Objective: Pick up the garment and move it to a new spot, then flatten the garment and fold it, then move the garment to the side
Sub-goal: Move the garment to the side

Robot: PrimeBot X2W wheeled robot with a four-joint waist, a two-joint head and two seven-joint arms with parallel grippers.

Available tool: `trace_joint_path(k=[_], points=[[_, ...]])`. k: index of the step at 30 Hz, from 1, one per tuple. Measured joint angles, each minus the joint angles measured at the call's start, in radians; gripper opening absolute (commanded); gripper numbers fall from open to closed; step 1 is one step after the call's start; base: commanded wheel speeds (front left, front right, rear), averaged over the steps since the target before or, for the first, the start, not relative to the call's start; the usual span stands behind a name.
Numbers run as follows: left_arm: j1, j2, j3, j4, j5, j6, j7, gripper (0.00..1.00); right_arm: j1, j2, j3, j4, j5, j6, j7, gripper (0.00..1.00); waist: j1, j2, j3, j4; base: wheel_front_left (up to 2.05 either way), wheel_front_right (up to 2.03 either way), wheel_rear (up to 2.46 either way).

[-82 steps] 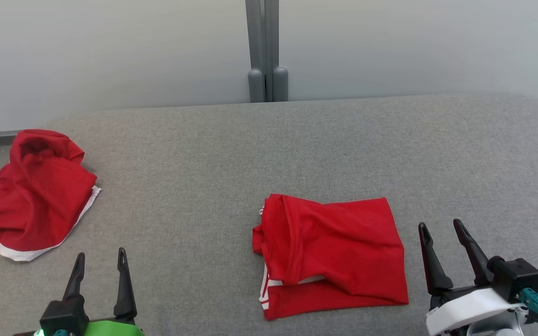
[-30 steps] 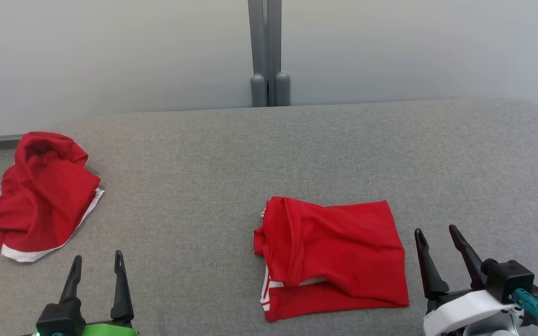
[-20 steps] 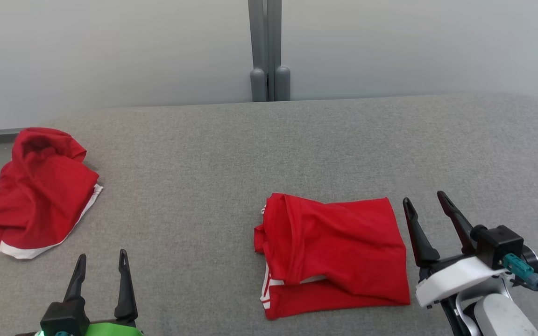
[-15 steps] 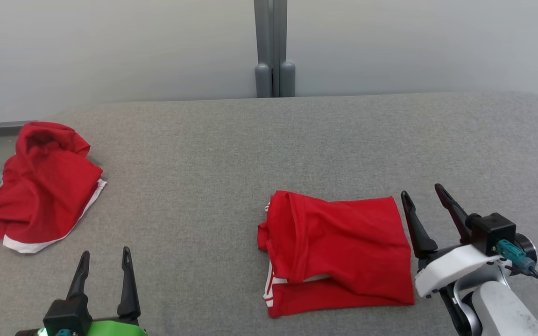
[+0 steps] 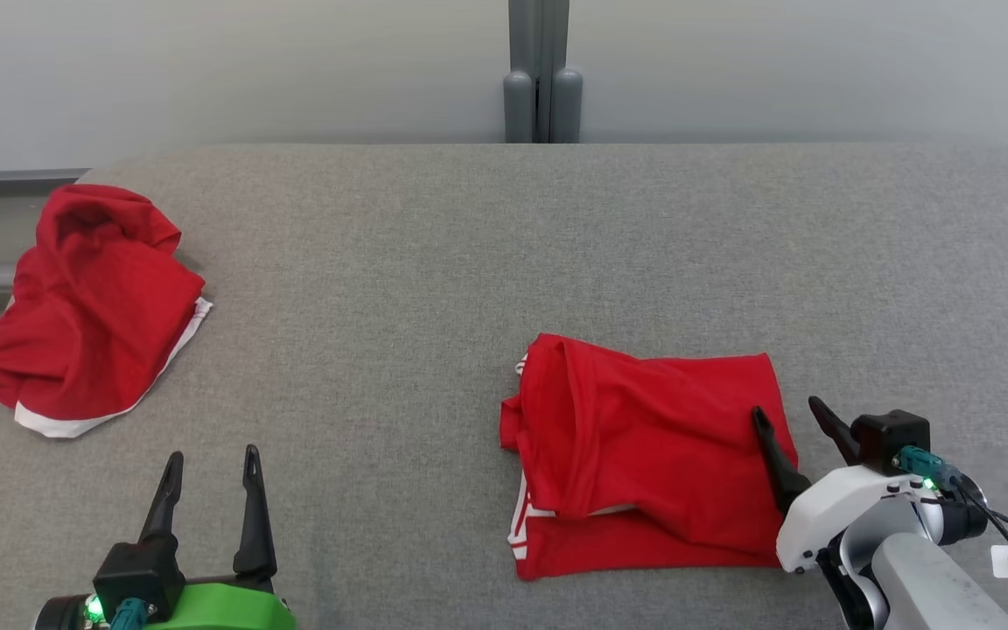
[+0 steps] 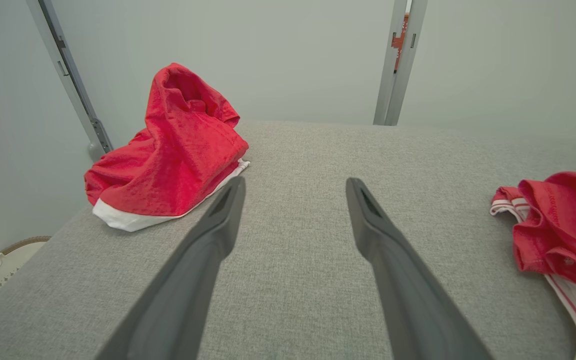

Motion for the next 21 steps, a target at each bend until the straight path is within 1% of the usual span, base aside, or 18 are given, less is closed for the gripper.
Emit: trace_joint_path(k=[4,9,10,11,12,16,21], points=[[-0.018,-0.001,-0.010,0.003,-0.006,0.003,0.000,1.00,-0.025,0.006,0.014,0.082,0.025,0.000,-0.004,1.00,0.0000,0.0000,0.026,0.009,0.00,0.00,0.00],[-0.030,-0.001,-0.017,0.006,-0.009,0.007,0.000,1.00,-0.035,0.022,0.041,0.156,0.062,0.000,-0.009,1.00,0.0000,0.0000,0.053,0.018,0.00,0.00,0.00],[-0.030,-0.001,-0.017,0.006,-0.009,0.008,0.000,1.00,-0.037,0.026,0.048,0.166,0.077,0.000,-0.012,0.66,0.0000,0.0000,0.057,0.019,0.00,0.00,0.00],[-0.030,-0.001,-0.018,0.005,-0.009,0.009,0.000,1.00,-0.041,0.027,0.054,0.171,0.089,-0.001,-0.013,0.18,0.0000,0.0000,0.060,0.019,0.00,0.00,0.00],[-0.031,-0.001,-0.017,0.005,-0.010,0.010,0.000,1.00,-0.044,0.028,0.058,0.175,0.097,-0.001,-0.013,0.00,0.0000,0.0000,0.062,0.019,0.00,0.00,0.00],[-0.038,-0.001,-0.021,0.005,-0.011,0.013,0.000,1.00,-0.061,0.030,0.088,0.176,0.119,0.000,-0.013,0.00,0.0000,0.0000,0.071,0.013,0.00,0.00,0.00],[-0.063,-0.002,-0.040,-0.008,-0.032,0.025,0.000,1.00,-0.147,0.000,0.113,0.151,0.122,0.000,-0.011,0.00,0.0000,0.0000,0.100,0.006,0.00,0.00,0.00]])
